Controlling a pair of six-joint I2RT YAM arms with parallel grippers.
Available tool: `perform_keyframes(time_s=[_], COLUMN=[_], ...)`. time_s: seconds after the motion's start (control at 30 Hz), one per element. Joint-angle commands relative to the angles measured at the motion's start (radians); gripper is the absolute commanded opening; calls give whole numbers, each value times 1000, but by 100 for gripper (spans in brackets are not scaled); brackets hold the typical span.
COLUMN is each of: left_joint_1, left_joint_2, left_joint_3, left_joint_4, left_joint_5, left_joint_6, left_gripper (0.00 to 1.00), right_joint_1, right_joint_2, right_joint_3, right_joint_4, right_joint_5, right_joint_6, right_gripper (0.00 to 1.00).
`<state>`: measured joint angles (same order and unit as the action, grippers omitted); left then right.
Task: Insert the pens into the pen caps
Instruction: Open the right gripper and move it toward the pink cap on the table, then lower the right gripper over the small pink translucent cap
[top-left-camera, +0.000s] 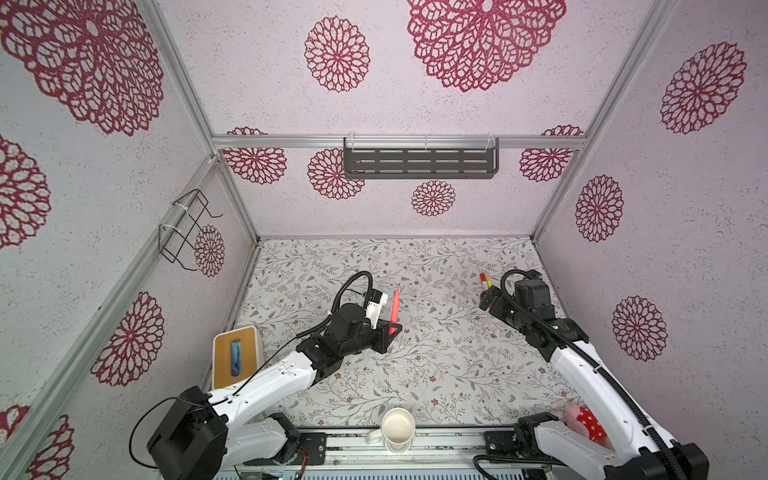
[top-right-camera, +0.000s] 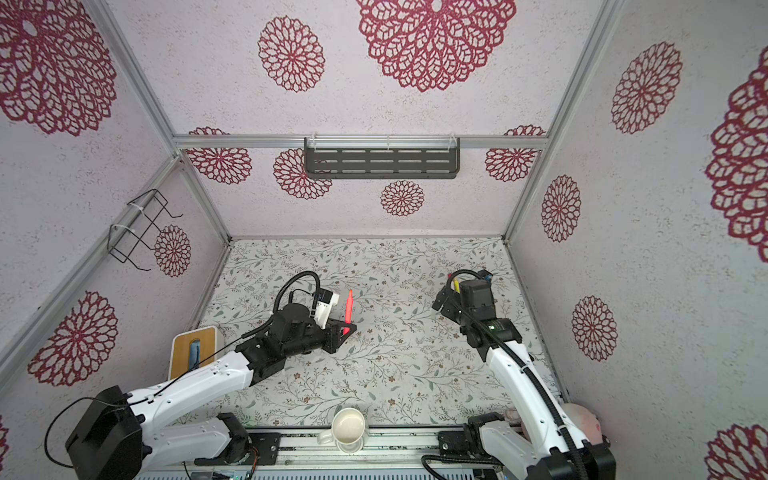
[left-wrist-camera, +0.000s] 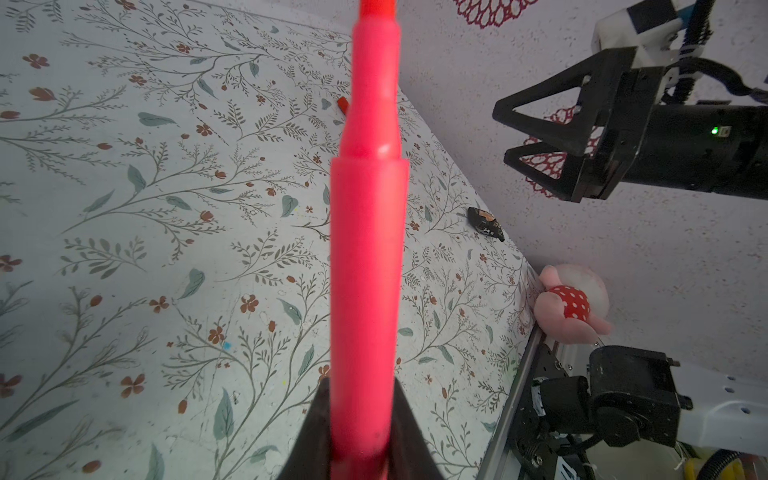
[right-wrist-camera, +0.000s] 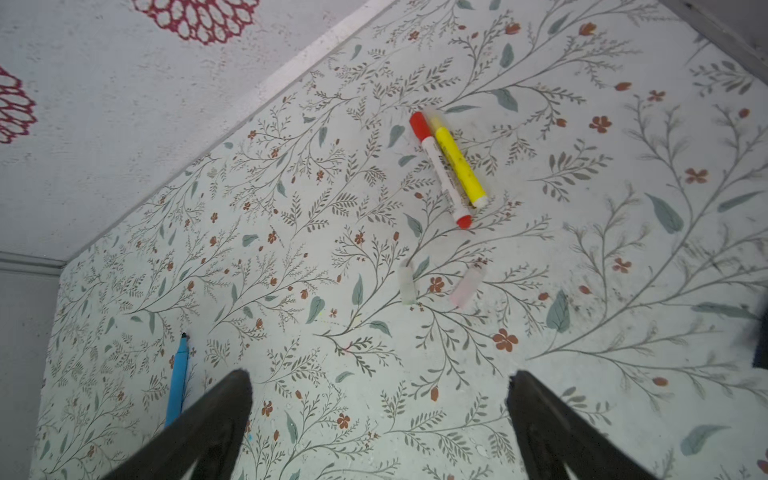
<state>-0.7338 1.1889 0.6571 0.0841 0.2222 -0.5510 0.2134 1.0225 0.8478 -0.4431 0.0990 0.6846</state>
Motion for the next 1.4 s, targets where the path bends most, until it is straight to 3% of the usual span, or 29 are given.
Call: perform_keyframes(time_s=[0.0, 0.27, 0.37, 0.47, 0.63, 0.9, 1.37], left_joint_1=[11, 11, 11, 11, 10, 10, 11], left_joint_2=[-32, -39, -39, -43, -44, -68, -152], left_joint_3=[-13, 0, 13, 15, 12, -3, -56], left_joint_4=[31, 12, -6, -11, -7, -13, -33], left_joint_5=[-20, -12, -13, -17, -20, -30, -75], left_joint_6=[3, -10, -4, -1, -3, -7, -18], left_gripper=[0, 0, 0, 0, 0, 0, 0], right_joint_1=[-46, -83, -85, -85, -92, -118, -122], right_joint_2=[29, 179, 208, 240, 333, 561, 709], right_joint_3=[-4, 35, 38, 90, 208, 392, 441], right_joint_4=[-22, -79, -90, -191, -332, -488, -464], right_joint_5=[-50, -114, -48, 85, 140, 62, -35], right_joint_6=[26, 32, 87, 238, 307, 340, 400], right_gripper=[99, 99, 99, 99, 99, 95, 90])
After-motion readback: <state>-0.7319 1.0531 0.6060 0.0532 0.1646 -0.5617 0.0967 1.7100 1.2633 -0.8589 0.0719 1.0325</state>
